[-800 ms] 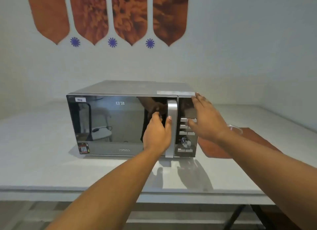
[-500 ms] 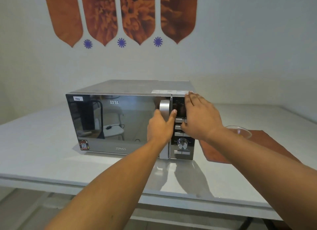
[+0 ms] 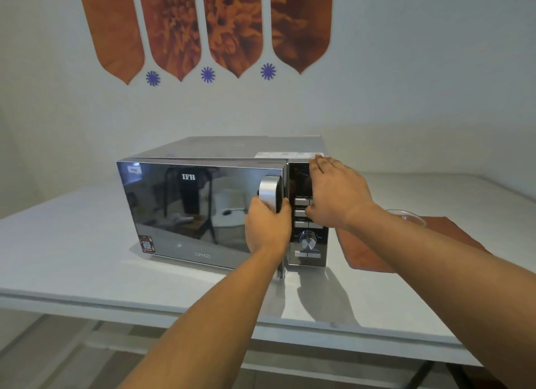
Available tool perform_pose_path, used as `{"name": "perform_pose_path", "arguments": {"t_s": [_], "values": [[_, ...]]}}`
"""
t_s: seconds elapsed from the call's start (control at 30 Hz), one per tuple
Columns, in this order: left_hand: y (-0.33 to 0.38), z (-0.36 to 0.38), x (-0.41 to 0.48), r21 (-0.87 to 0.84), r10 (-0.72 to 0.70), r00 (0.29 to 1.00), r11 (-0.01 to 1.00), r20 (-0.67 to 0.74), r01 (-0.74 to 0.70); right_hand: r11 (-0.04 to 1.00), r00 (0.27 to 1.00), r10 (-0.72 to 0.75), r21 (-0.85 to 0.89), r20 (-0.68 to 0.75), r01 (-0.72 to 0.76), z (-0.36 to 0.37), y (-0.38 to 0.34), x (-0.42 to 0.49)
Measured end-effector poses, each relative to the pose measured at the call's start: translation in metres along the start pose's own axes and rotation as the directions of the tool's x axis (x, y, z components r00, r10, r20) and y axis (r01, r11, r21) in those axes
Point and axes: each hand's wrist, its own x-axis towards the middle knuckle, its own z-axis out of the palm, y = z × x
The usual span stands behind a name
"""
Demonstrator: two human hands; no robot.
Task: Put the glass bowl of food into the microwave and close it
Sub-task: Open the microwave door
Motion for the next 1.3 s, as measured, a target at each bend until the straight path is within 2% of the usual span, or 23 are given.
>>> {"name": "perform_pose_path", "arguments": {"t_s": [0.1, 0.17, 0.23, 0.33, 0.47, 0.57, 0.77, 0.87, 1.0, 1.07, 1.13, 1.2, 1.23, 1.3], "values": [[-0.009, -0.036, -0.018, -0.061, 0.107, 0.989, 0.993, 0.098, -0.102, 0.999, 0.999, 0.029, -0.03, 0.027, -0.028, -0.003, -0.007, -0.002], [-0.012, -0.067, -0.031, -0.197, 0.131, 0.973, 0.976, 0.19, -0.093, 0.998, 0.998, 0.049, -0.039, 0.05, -0.047, -0.005, -0.011, -0.003], [-0.017, -0.098, -0.046, -0.336, 0.102, 0.961, 0.942, 0.256, -0.011, 0.997, 0.995, 0.074, -0.031, 0.072, -0.072, -0.007, -0.012, -0.004], [-0.03, -0.146, -0.059, -0.468, -0.002, 0.925, 0.862, 0.38, 0.194, 0.994, 0.987, 0.107, -0.009, 0.118, -0.107, -0.012, -0.018, -0.005], [-0.047, -0.209, -0.072, -0.627, 0.086, 0.879, 0.734, 0.469, 0.262, 0.99, 0.977, 0.139, 0.002, 0.164, -0.141, -0.016, -0.025, -0.004], [-0.06, -0.25, -0.082, -0.637, 0.081, 0.913, 0.741, 0.401, 0.214, 0.989, 0.97, 0.139, 0.015, 0.2, -0.145, -0.017, -0.024, -0.002], [-0.084, -0.315, -0.088, -0.561, 0.02, 0.992, 0.826, 0.121, 0.052, 0.984, 0.969, 0.118, 0.103, 0.217, -0.143, -0.006, -0.016, -0.002], [-0.089, -0.336, -0.087, -0.462, 0.037, 0.999, 0.887, 0.032, -0.018, 0.985, 0.972, 0.116, 0.103, 0.206, -0.139, -0.004, -0.012, 0.003], [-0.09, -0.348, -0.089, -0.323, 0.056, 0.998, 0.945, 0.017, -0.048, 0.982, 0.968, 0.143, 0.092, 0.206, -0.165, -0.002, -0.011, 0.006], [-0.086, -0.348, -0.093, -0.204, 0.125, 0.991, 0.97, -0.056, -0.134, 0.979, 0.968, 0.151, 0.106, 0.202, -0.175, -0.004, -0.013, 0.004], [-0.077, -0.346, -0.098, -0.023, 0.263, 0.939, 0.961, -0.223, -0.274, 0.979, 0.978, 0.143, 0.126, 0.151, -0.163, -0.007, -0.016, -0.002], [-0.063, -0.342, -0.103, 0.136, 0.502, 0.794, 0.863, -0.342, -0.486, 0.983, 0.993, 0.103, 0.143, 0.063, -0.111, -0.009, -0.019, -0.011], [-0.056, -0.336, -0.107, 0.196, 0.634, 0.697, 0.77, -0.335, -0.607, 0.984, 0.996, 0.079, 0.157, 0.027, -0.083, -0.01, -0.022, -0.017], [-0.043, -0.315, -0.116, 0.233, 0.831, 0.51, 0.554, -0.223, -0.799, 0.979, 0.999, 0.026, 0.202, -0.02, -0.021, -0.011, -0.026, -0.031]]}}
